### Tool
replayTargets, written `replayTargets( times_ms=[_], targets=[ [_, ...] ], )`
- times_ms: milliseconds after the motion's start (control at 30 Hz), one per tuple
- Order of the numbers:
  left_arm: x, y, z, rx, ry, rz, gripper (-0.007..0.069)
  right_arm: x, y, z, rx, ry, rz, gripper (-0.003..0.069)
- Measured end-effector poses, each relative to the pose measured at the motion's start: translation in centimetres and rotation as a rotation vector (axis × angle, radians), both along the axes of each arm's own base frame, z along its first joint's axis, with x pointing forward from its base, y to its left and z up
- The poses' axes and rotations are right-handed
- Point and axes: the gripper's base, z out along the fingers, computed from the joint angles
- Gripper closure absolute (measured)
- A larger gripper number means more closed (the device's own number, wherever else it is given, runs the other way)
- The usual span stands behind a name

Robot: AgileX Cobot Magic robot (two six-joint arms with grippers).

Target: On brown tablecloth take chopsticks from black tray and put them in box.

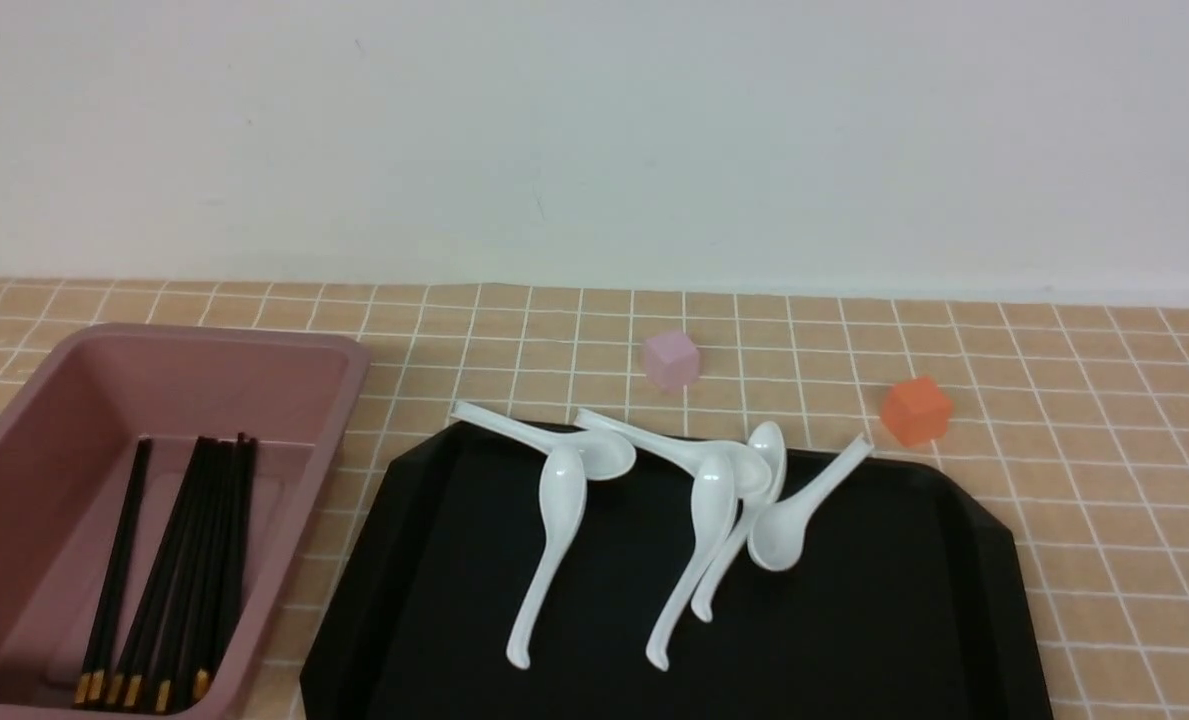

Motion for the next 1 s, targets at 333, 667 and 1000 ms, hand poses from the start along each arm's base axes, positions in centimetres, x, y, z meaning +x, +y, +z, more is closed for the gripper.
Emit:
replayTargets(
  times_ms=[333,667,1000],
  targets=[
    [0.0,0.0,0.0,0.0,0.001,0.0,0.0386,1.8,0.3,-6.9,-0.124,0.168,-0.202,0.0622],
    [0.0,0.0,0.0,0.0,0.001,0.0,0.0386,2.8,-1.8,-12.2,-0.143,0.337,-0.641,0.0607],
    [0.0,0.0,0.0,0.0,0.001,0.0,0.0386,2.7,-2.1,-12.5,-0.14,0.381,-0.707,0.0596]
  ],
)
